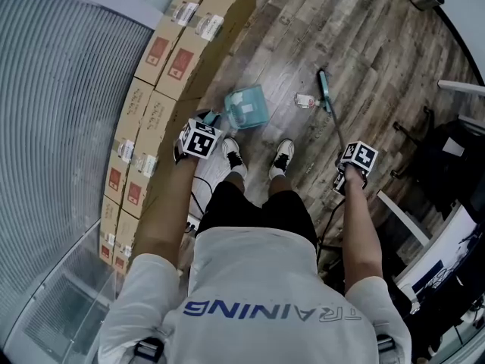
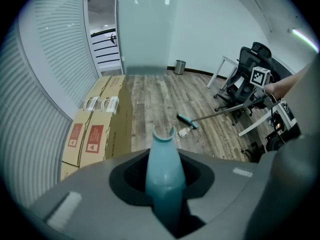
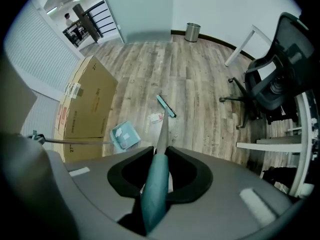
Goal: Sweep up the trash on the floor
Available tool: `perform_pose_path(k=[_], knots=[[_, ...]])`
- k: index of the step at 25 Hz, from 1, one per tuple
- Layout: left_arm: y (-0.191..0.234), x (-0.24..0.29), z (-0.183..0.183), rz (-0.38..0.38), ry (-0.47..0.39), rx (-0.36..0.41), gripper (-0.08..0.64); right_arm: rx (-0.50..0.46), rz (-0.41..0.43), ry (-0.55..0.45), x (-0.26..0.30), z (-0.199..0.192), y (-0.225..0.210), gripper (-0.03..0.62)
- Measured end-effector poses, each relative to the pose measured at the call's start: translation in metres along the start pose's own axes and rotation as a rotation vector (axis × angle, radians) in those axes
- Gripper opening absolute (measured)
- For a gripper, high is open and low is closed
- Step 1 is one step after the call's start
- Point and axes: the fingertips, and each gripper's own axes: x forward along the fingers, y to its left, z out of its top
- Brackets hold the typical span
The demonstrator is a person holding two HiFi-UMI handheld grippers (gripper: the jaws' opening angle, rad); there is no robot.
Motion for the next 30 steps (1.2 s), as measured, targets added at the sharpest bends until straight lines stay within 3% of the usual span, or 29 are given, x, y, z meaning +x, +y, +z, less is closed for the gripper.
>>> perform_pose_path(k=[9, 22, 30], knots=[[0.0, 0.001, 0.0, 0.001, -0.004, 0.0, 0.094, -0.174, 0.031, 0.063, -0.001, -0.05, 0.066, 0.107], [-0.001, 0.001, -0.001, -0.002, -0.005, 0.0, 0.095, -0.357, 0.242, 0.255, -0.025, -0.142, 0.148, 0.107], [0.001, 0.001, -0.001, -0.001, -0.009, 0.002, 0.094, -0.302, 0.29, 0.273, -0.028, -0.148, 0.151, 0.107]])
